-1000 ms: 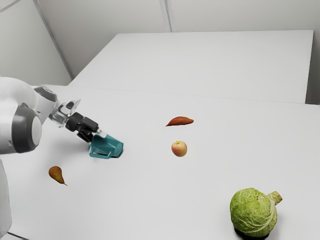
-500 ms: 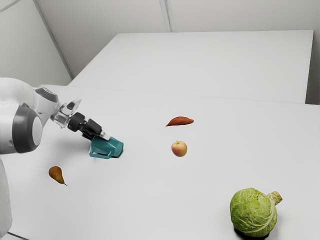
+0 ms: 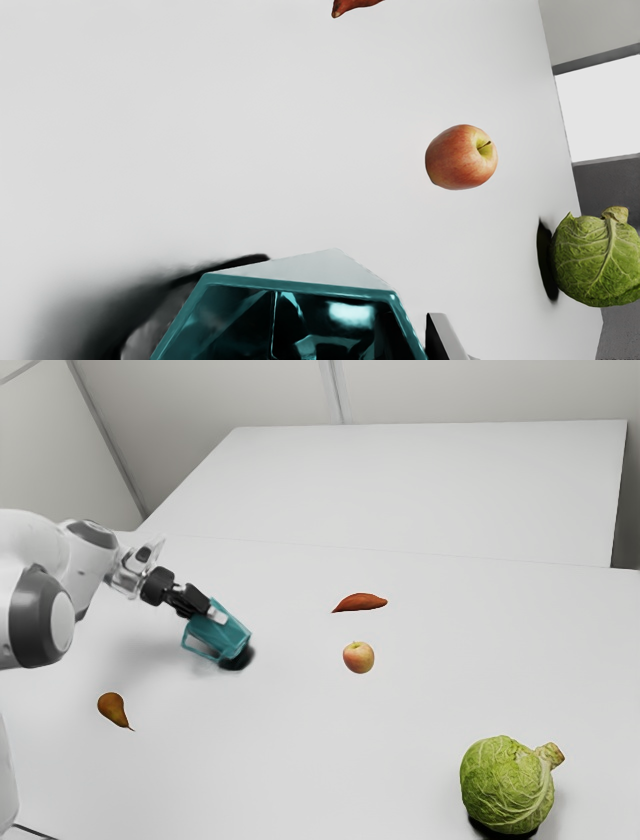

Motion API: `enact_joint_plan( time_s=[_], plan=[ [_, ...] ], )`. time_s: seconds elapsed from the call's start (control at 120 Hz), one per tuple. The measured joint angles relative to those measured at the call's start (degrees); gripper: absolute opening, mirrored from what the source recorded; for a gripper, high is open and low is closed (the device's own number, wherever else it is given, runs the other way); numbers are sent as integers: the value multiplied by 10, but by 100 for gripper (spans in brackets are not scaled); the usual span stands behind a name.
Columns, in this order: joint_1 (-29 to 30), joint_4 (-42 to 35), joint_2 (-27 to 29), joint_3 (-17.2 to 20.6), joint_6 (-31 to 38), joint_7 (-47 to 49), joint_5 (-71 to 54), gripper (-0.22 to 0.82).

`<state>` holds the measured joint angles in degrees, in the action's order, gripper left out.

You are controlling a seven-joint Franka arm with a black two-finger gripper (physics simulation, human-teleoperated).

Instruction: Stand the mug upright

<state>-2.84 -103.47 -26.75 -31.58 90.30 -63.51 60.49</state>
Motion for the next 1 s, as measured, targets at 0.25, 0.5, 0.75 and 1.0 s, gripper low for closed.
enact_joint_plan(
  time_s=[0.25, 0.5, 0.75, 1.0],
  plan=[
    [-43, 0, 69, 18, 23, 8, -56, -16],
    [-55, -5, 122, 134, 142, 64, -295, -17],
    [-60, -71, 158, 210, 260, 151, -500, -18],
    [-76, -150, 180, 224, 374, 231, -593, -18]
  ],
)
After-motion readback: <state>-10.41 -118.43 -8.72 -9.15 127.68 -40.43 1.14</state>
